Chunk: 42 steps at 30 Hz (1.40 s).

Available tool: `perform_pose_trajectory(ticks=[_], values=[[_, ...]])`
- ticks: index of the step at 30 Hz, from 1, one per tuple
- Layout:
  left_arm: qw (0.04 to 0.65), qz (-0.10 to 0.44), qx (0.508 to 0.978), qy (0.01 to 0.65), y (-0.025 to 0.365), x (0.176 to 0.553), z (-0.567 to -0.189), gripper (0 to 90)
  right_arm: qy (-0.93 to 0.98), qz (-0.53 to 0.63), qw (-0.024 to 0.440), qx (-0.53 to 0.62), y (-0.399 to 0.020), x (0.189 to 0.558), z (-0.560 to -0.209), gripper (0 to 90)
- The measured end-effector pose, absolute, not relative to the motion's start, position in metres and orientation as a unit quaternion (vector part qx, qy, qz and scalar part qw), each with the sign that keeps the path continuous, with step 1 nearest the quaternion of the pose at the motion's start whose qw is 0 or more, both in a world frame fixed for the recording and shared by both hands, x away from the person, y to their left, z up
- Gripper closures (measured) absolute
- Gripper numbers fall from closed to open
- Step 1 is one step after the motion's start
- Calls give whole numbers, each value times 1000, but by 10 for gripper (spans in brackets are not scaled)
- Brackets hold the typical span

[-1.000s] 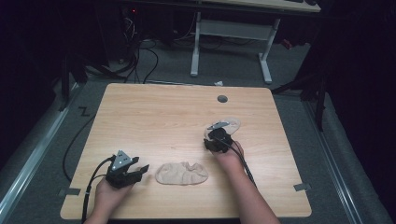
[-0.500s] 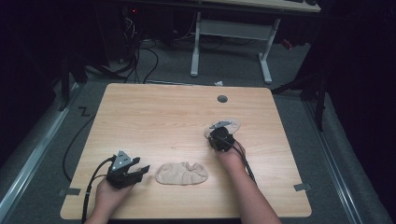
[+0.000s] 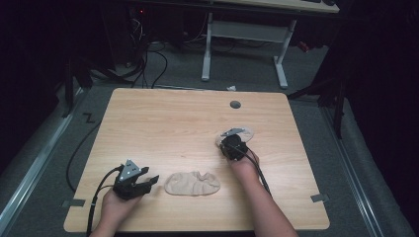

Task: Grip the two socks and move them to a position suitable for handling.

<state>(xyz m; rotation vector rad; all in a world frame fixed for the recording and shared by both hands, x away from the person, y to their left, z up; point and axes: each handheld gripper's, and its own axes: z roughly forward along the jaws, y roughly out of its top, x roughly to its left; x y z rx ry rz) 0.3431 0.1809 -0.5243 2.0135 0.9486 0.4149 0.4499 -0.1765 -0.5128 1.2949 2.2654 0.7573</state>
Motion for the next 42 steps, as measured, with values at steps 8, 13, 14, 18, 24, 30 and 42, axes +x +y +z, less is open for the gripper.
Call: perform_pose_trajectory(ticks=[8,13,14,18,24,30,42], values=[[424,165,807,377,179,343,-525,463,805,305,210,463,-181,440,-493,850],[424,167,808,373,178,342,-525,460,801,320,217,458,-183,432,-480,850],[424,167,808,373,178,342,-525,460,800,323,219,456,-183,430,-477,850],[423,170,810,370,176,341,-525,458,797,330,227,452,-186,426,-464,851],[423,170,810,368,176,341,-525,456,790,345,240,447,-188,419,-444,852],[422,170,812,366,176,341,-525,456,781,367,256,435,-190,413,-419,852],[422,171,811,367,175,341,-526,455,780,395,256,412,-172,406,-402,853]])
